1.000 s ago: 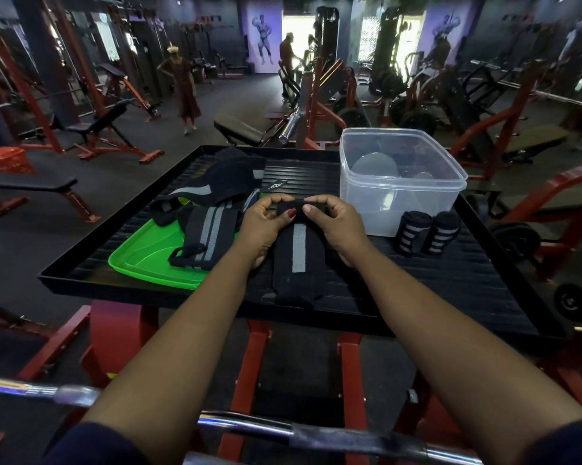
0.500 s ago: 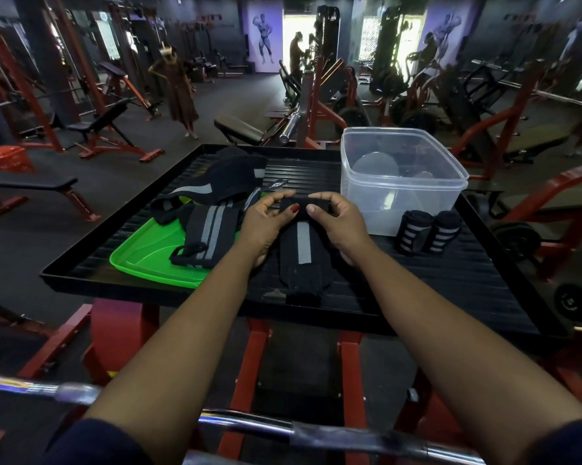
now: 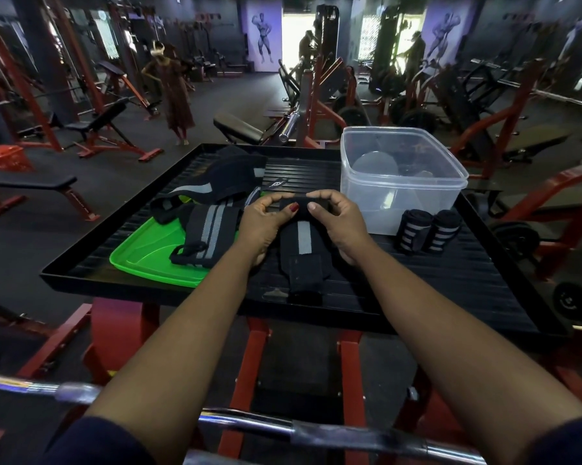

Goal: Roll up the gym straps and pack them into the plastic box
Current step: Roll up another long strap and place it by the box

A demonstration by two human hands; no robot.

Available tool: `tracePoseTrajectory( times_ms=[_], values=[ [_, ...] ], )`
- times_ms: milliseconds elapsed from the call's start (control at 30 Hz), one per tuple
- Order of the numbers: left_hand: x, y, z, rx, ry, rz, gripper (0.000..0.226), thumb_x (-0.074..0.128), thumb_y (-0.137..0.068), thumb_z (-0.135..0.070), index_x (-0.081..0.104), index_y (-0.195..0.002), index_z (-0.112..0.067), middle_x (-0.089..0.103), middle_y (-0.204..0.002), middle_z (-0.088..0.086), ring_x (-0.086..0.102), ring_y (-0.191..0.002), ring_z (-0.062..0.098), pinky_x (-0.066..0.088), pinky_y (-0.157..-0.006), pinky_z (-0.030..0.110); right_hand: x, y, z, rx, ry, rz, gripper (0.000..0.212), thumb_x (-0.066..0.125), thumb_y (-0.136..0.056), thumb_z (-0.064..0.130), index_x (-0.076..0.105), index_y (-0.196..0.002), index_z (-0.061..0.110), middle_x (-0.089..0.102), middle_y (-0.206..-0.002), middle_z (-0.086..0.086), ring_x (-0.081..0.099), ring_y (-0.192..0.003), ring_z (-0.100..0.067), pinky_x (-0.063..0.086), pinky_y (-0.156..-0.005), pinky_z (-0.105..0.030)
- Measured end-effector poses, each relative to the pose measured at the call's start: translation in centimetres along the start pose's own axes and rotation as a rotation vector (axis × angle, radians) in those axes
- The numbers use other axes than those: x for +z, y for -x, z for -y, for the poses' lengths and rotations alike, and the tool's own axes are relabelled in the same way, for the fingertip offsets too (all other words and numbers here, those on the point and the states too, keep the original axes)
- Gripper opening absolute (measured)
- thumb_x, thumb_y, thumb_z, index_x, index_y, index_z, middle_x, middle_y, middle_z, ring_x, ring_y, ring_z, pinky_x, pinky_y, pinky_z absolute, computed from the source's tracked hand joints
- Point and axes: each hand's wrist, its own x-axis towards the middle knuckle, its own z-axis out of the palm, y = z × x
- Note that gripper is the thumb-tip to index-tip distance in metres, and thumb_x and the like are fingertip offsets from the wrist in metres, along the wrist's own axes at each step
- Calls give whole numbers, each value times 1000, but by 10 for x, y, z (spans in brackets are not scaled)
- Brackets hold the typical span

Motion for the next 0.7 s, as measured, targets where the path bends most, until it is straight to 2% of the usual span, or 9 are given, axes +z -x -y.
tracePoseTrajectory(
  times_ms=[67, 167, 300, 433, 500, 600, 700],
  values=[
    [0, 0, -1, 18, -20, -12, 26, 68, -83, 0, 65, -107, -10, 72, -81, 10, 69, -77, 17, 58, -77, 32, 1, 0, -2, 22, -5, -2, 14, 70, -88, 17, 68, -99, 25, 69, -106, -5, 65, -92, -13, 54, -84, -28],
    [0, 0, -1, 44, -59, 0, 26, 66, -83, 5, 65, -101, -14, 70, -91, 14, 68, -87, 22, 56, -84, 35, 0, -2, -6, 95, 46, -25, 23, 73, -85, 34, 67, -105, 24, 70, -108, -2, 66, -98, -14, 54, -87, -29],
    [-1, 0, 1, 37, -50, 25, 27, 66, -83, 3, 65, -104, -13, 68, -103, 19, 65, -95, 26, 54, -89, 40, 1, -3, -7, 101, 30, -34, 21, 75, -84, 25, 65, -101, 18, 72, -100, -5, 67, -91, -16, 56, -86, -34],
    [-1, -2, 1, 51, -26, 5, 21, 68, -85, -5, 68, -104, -13, 71, -101, 12, 66, -94, 22, 53, -92, 39, 0, -4, -7, 79, 26, -8, 23, 75, -84, 17, 64, -104, 18, 70, -104, -9, 66, -95, -20, 55, -92, -41],
    [-2, -2, 0, 80, -39, -8, 24, 68, -82, 1, 69, -102, -12, 71, -99, 10, 67, -94, 20, 53, -92, 37, 1, -3, -7, 86, 0, 5, 20, 76, -82, 24, 67, -100, 22, 71, -106, -9, 67, -98, -22, 54, -95, -43],
    [-2, -2, 1, 127, -93, -20, 28, 71, -78, 4, 71, -99, -16, 69, -106, 11, 64, -104, 26, 52, -95, 38, 2, -2, -6, 95, 26, -35, 22, 73, -78, 45, 71, -92, 27, 72, -107, -5, 66, -106, -22, 50, -100, -43],
    [-1, -2, 1, 130, -83, 0, 30, 70, -79, 2, 69, -106, -13, 69, -108, 9, 63, -102, 19, 52, -93, 32, 1, -3, -5, 66, 48, -40, 16, 72, -81, 39, 70, -92, 28, 72, -107, -7, 66, -106, -23, 50, -100, -44]
  ],
)
